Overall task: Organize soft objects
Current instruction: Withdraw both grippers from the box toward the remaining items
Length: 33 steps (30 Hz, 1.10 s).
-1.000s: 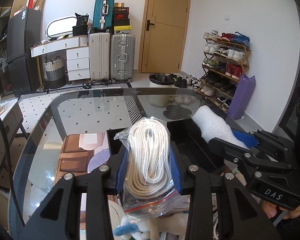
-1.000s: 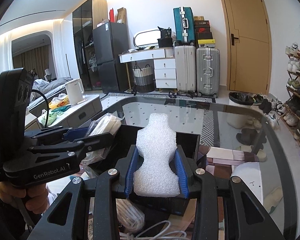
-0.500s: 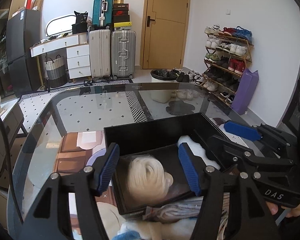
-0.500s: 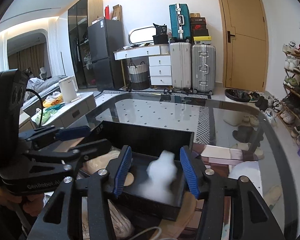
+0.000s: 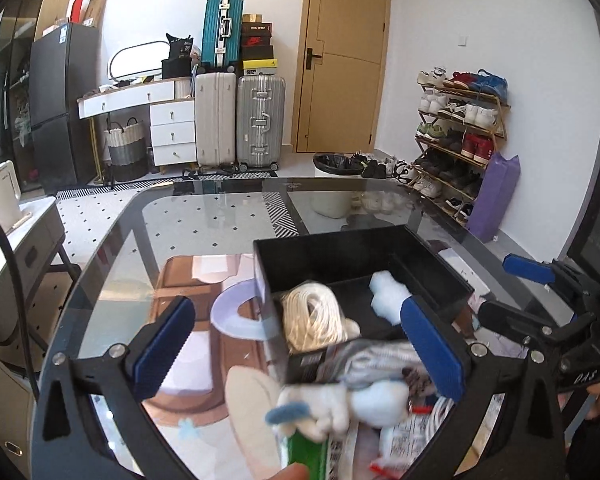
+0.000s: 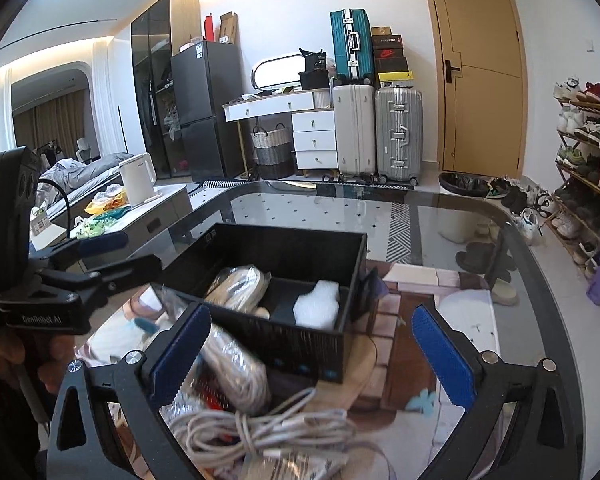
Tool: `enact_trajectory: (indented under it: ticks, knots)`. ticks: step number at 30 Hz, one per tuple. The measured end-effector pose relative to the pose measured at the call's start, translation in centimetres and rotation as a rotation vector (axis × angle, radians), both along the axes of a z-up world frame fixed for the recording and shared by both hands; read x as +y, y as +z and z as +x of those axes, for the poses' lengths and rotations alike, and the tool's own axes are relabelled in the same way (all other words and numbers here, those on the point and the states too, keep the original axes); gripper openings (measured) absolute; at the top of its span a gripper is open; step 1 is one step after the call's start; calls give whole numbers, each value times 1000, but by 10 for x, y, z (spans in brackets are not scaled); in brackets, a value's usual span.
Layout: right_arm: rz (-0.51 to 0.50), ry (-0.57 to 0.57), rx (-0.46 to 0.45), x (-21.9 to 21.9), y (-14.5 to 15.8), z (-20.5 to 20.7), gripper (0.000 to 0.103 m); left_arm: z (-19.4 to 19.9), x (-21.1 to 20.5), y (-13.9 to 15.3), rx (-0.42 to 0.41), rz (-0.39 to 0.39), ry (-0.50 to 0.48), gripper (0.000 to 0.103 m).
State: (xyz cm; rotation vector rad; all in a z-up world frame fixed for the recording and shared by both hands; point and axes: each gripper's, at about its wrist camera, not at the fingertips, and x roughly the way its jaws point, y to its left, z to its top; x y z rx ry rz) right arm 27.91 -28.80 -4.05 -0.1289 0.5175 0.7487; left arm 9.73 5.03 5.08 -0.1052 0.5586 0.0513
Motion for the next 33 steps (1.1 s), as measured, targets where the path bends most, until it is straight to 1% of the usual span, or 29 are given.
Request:
enact_trajectory:
  ticks: [7, 15, 21, 33]
  knots:
    - [-39, -8, 6, -13, -5, -18, 102, -18, 4, -8, 15, 7, 7, 103]
    - [-68, -27, 23, -29, -11, -33, 102, -27, 0, -18, 46, 34, 2, 103]
    - [-107, -23, 45, -30, -20, -40, 102, -34, -2, -28, 76, 30, -1, 103]
    - [-183, -4, 116, -26, -45, -46, 103, -43, -7, -47, 127, 53, -13, 103]
